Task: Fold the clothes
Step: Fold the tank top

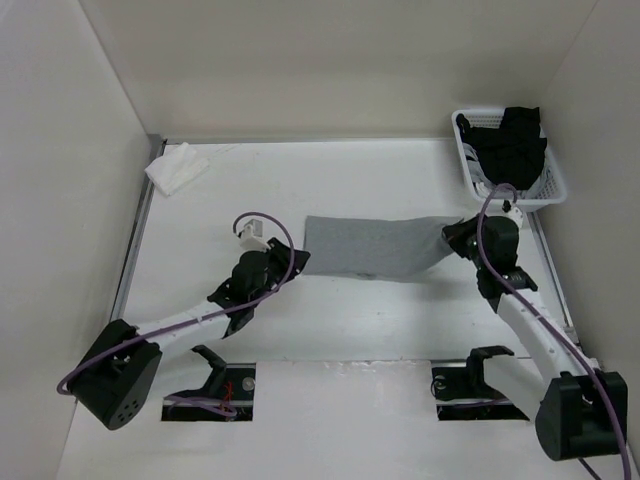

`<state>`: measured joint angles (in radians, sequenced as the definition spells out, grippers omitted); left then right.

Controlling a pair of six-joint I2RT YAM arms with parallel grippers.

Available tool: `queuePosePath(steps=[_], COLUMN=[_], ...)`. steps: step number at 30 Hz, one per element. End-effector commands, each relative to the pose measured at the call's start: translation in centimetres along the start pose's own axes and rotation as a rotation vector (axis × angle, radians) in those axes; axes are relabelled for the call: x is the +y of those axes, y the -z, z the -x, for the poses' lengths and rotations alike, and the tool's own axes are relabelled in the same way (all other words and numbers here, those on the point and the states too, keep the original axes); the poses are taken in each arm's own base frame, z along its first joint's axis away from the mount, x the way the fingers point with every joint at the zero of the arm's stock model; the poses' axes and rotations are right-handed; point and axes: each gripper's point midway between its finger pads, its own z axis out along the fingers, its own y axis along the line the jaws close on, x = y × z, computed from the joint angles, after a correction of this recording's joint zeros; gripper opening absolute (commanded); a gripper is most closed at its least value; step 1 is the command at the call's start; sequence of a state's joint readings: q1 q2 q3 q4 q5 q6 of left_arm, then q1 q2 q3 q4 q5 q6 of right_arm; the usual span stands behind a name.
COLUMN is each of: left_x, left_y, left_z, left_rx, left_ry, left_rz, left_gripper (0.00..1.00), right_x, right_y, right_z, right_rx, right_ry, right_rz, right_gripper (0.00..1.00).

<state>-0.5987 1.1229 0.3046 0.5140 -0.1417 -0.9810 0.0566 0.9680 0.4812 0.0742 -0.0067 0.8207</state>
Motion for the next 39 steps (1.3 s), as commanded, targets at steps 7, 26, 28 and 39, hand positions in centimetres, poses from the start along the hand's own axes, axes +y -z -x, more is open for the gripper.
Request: queuePosePath(steps=[7,26,28,39], left_x=[-5.0,0.9,1.2,-4.3], left_y=[1.4,5.4,5.1,-0.5], left_z=[2.4,7.1,7.2,2.5], left_rx=[-0.092,-0.223,-0.221,-0.058], left_ry=[0.053,0.140,0.146,0.054], left_rz=[-0.150,-0.073,-0.060,-0.131], left_gripper=[0.23,0.26,0.27,0.26], right_x=[9.6,22.3,23.7,18.8], right_y=[1.8,-4.1,-3.0,-0.4], right_z=[-1.7,-23.7,-23.4,-16.1], right_rx=[0.038,0.377,0.368,0.306], right_ry=[0.382,0.742,0.702,0.410], right_rz=[0.007,0.047,0.111,0.318], right_gripper=[0.00,0.30,0.35,0.05])
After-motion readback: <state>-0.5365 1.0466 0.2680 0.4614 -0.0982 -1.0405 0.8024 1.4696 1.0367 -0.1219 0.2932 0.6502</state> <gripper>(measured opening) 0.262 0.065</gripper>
